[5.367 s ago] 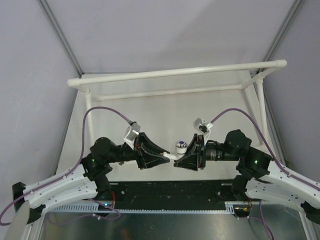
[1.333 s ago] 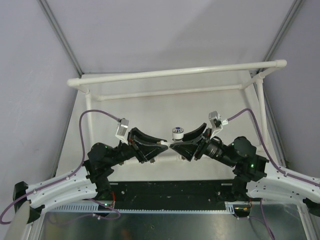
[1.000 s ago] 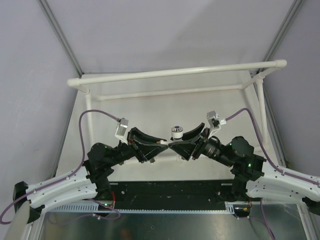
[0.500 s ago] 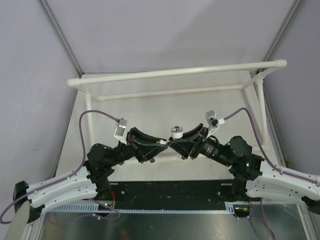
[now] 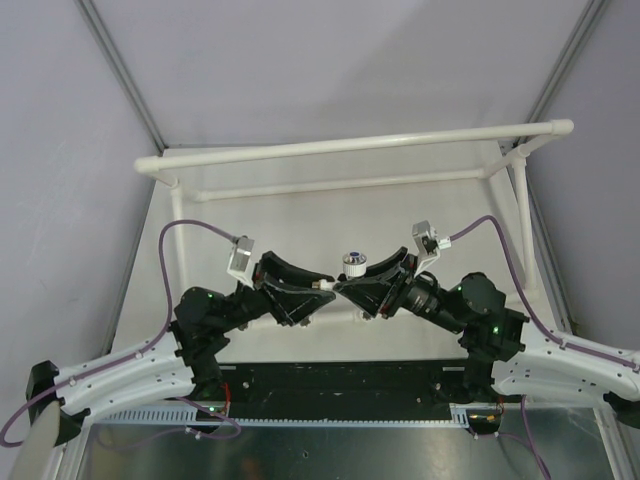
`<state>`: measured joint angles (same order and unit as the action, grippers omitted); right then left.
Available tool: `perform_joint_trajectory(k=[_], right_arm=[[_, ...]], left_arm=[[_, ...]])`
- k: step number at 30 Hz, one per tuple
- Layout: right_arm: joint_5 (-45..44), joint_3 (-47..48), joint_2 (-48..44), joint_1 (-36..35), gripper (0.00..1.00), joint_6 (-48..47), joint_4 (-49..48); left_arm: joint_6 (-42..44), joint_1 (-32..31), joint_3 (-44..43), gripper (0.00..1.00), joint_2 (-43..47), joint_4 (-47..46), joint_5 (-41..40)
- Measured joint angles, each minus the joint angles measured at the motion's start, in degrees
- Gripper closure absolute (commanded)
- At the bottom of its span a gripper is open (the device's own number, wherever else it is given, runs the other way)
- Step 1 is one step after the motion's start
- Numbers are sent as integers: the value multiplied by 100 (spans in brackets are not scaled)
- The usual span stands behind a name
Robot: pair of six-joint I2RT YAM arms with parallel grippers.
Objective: Install the water faucets
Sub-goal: Adjust the water faucet.
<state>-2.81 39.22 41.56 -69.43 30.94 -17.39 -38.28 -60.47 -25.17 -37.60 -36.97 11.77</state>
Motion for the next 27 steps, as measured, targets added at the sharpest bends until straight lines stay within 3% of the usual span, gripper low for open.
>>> perform_joint_trajectory(k=[1, 2, 4, 11, 14, 20, 27], right_arm=[[2, 0, -20, -4, 100, -15, 13], [0, 0, -46, -13, 100, -37, 48], [-50, 0, -212, -26, 100, -111, 306], [-435, 76, -1574, 317, 100, -317, 2109], [-533, 407, -1696, 463, 100, -452, 3060], [-831, 1414, -605, 291, 100, -754, 5045], [-1917, 1497, 852, -785, 100, -1357, 6220]], left_arm=[[-7, 0, 0, 17, -4, -7, 9], [-35, 0, 4, 9, -13, -9, 28], [-90, 52, 68, 2, 22, -22, 57], [-339, 940, 802, 0, 754, 361, 295], [-315, 1207, 835, 1, 975, 807, 341], [59, 1311, 660, 1, 660, 2461, -4], [385, 1314, 629, 3, 323, 3794, -398]])
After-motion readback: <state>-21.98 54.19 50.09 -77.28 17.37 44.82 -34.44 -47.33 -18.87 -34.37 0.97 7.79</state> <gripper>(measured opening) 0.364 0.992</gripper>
